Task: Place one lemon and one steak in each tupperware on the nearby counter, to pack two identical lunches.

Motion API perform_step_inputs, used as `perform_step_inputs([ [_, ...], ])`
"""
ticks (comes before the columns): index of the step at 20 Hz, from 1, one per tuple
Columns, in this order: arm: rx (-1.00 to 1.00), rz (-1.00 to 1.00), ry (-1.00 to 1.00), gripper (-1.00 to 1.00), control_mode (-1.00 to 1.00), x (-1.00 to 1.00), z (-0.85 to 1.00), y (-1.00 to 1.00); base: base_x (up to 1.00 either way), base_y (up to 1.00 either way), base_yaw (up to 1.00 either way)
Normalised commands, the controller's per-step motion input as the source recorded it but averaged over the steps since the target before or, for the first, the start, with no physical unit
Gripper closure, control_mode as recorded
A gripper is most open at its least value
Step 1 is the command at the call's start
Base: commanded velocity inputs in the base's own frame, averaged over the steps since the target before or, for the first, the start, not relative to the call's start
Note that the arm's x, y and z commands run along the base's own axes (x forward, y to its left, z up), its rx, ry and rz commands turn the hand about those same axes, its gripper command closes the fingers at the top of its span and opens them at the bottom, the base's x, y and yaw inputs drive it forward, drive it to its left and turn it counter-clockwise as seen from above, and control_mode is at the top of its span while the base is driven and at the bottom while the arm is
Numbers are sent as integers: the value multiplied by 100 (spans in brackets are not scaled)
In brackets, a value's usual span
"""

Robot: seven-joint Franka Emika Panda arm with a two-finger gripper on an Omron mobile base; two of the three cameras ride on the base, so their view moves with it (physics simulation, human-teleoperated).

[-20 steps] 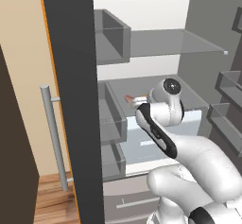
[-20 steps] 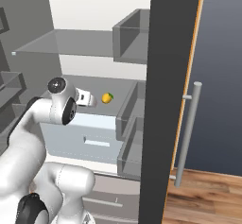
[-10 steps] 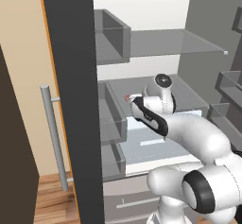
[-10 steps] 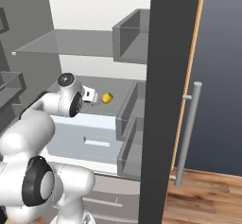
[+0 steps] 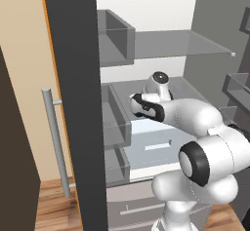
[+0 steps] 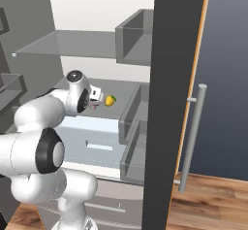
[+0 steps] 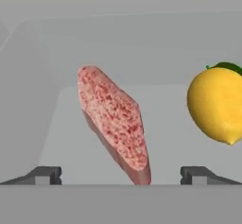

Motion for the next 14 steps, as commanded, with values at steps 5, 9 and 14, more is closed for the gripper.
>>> perform_step_inputs([
  [5,0,0,0,-100,-100,44,-29,6,0,0,0],
  [9,0,0,0,-100,-100,41,-28,5,0,0,0],
  [14,-1,0,1,100,-100,29,-43,13,0,0,0],
])
